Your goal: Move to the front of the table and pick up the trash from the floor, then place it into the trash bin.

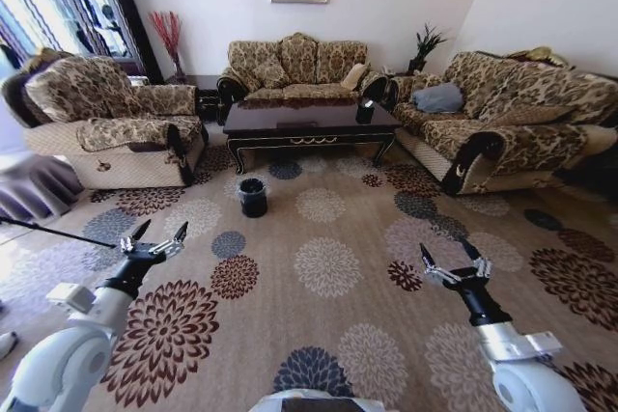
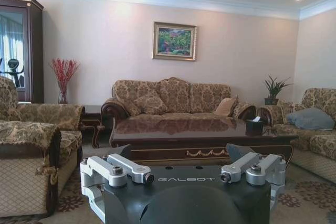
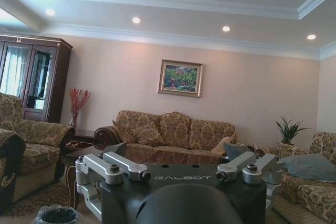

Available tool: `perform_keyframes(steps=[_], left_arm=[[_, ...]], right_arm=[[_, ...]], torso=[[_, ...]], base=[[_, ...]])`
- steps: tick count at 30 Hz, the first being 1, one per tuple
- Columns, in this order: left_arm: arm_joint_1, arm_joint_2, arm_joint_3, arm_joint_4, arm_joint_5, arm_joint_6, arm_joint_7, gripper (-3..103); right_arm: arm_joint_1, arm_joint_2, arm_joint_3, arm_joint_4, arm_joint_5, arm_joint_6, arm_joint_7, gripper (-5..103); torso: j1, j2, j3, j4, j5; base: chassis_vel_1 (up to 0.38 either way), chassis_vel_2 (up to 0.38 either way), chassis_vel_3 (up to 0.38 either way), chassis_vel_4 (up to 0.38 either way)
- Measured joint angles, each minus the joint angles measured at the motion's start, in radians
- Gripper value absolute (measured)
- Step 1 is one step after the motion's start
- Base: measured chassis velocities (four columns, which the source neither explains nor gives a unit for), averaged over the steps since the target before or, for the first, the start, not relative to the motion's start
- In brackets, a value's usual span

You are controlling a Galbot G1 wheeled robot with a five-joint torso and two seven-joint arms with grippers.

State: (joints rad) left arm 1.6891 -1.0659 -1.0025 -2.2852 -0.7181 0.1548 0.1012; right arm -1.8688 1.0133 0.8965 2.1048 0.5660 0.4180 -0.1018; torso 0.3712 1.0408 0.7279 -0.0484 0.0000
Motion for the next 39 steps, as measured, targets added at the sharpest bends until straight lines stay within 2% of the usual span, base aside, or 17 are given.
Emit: perform_keyframes(steps=[25,32,39], left_arm=[[-0.012,0.015,0.001,0.010,-0.012,-0.001,-0.005,100],[-0.018,0.014,0.013,0.012,-0.015,-0.001,-0.026,100],[-0.023,0.023,0.018,-0.007,-0.048,0.018,-0.091,100]], right_arm=[[0.005,0.007,0.002,-0.006,0.003,0.003,-0.001,100],[0.006,0.008,0.000,-0.011,0.001,0.003,-0.001,100],[0.011,0.013,-0.010,-0.011,0.000,-0.009,0.018,100]], torso=[[0.052,0.119,0.067,0.0000,0.0000],[0.070,0.157,0.087,0.0000,0.0000],[0.076,0.171,0.096,0.0000,0.0000]], base=[[0.000,0.000,0.000,0.000],[0.000,0.000,0.000,0.000],[0.000,0.000,0.000,0.000]])
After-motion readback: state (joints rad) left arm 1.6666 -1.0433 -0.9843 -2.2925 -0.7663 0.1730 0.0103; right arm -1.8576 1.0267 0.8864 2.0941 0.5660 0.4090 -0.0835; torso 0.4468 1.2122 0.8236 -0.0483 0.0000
